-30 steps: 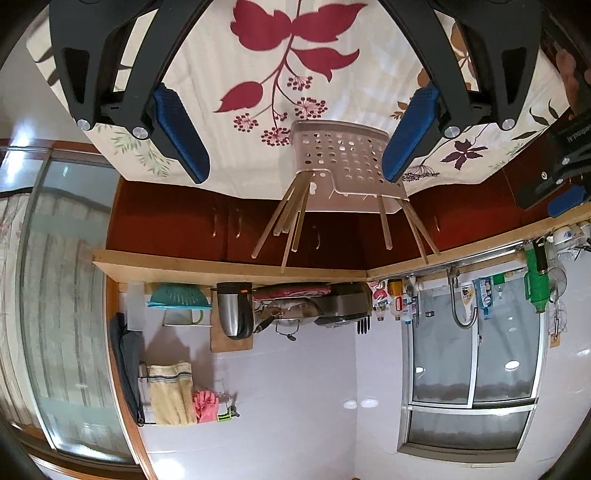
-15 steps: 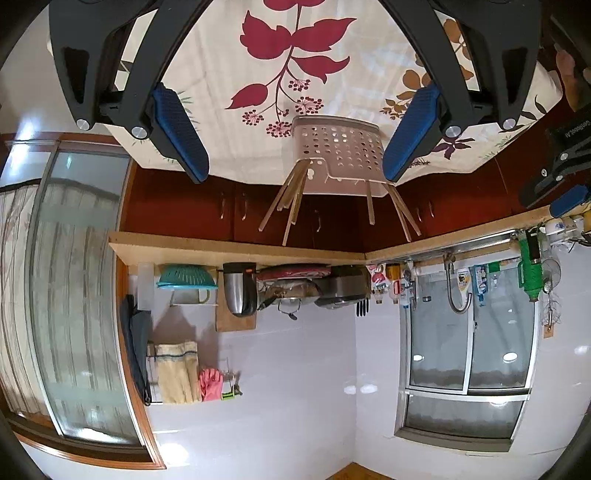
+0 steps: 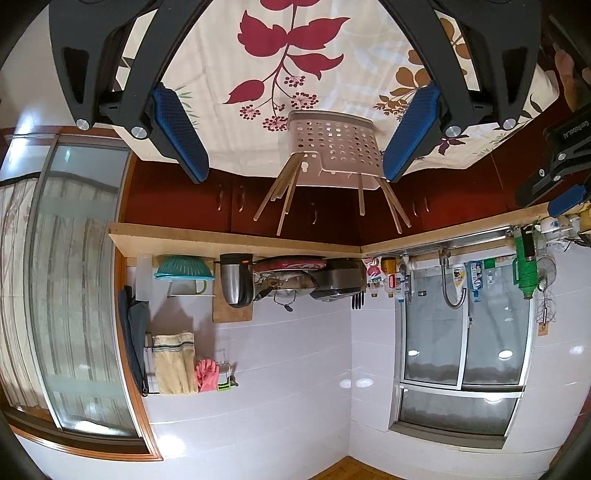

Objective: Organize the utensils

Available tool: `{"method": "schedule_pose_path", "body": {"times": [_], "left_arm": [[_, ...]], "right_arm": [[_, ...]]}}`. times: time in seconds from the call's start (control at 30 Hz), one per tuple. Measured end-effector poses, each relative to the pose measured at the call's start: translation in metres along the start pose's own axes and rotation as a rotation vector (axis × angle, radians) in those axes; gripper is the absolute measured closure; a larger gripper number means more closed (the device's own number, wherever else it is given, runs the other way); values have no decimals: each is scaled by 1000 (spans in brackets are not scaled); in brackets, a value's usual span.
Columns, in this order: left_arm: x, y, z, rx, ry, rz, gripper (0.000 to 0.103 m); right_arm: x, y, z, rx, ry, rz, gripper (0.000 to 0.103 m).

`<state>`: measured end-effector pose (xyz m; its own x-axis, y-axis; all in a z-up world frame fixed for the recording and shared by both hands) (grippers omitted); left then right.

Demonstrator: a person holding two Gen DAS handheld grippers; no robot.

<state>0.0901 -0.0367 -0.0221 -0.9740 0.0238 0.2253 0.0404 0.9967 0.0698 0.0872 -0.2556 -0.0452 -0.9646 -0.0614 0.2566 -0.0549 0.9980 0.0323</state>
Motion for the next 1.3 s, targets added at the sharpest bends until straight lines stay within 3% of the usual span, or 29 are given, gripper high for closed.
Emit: {"method": "schedule_pose_path", "body": {"times": [1.3], "left_arm": [[4,5,4,25,2,-4,16]], "right_arm": [[-1,4,2,4,4,-1,10]]}}
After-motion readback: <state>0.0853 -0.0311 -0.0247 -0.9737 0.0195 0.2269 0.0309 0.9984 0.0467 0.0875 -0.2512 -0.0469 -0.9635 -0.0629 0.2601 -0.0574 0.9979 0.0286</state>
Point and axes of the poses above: each gripper's, at about its wrist camera, not at the fingertips, and x roughly against the way its jaws point, y to its left, z to its underside, the point moved 9 cm from there along -x, roughly the way its jaws point, and after that the axes turned 5 degrees about y, right-handed, at the moved point
